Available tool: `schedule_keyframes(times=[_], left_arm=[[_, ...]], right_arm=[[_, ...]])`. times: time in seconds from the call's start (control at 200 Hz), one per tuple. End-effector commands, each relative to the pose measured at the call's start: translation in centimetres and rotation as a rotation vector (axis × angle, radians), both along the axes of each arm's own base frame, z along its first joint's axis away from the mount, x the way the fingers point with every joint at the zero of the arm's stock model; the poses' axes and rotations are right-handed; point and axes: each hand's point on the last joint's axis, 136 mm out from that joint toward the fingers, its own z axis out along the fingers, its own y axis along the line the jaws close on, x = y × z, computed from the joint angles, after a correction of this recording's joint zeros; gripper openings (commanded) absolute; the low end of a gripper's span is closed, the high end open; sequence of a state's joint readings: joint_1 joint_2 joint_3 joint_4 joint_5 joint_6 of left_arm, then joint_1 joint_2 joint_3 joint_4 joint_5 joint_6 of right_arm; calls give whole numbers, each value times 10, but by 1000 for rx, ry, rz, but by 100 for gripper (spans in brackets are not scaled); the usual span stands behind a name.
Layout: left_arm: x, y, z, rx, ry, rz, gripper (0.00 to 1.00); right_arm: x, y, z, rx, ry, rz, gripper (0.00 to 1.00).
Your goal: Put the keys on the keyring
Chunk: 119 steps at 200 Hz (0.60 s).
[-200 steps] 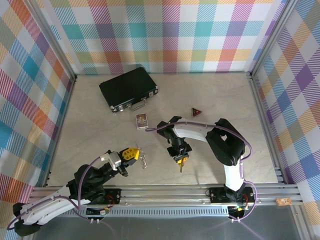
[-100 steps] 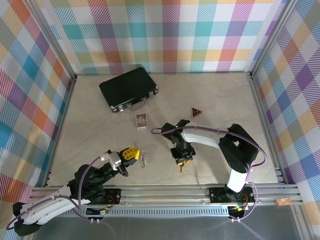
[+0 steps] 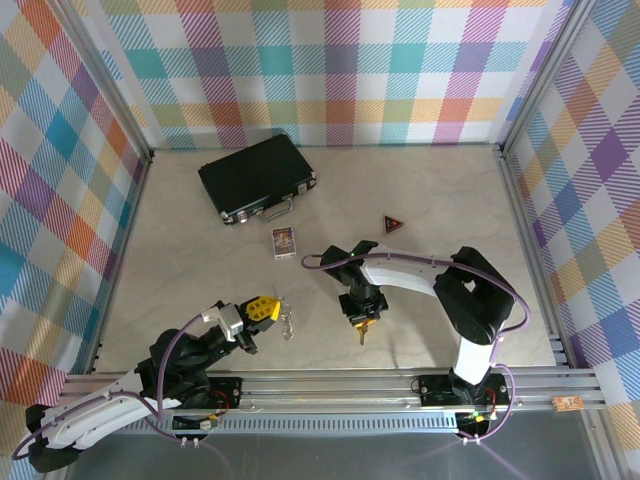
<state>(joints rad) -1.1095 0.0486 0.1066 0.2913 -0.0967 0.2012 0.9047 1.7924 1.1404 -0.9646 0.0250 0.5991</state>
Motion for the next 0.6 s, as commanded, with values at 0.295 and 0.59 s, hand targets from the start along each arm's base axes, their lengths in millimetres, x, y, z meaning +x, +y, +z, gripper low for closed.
schedule_keyframes(times=[0.295,0.59], left_arm=[[-5,4,14,-63,-26,-16,0],[-5,5,15,-56,-33,-11,0]], right_arm=[[-1,-6,-4,-45,-5,0,7],[-6,-16,9,-99,32,43,0]])
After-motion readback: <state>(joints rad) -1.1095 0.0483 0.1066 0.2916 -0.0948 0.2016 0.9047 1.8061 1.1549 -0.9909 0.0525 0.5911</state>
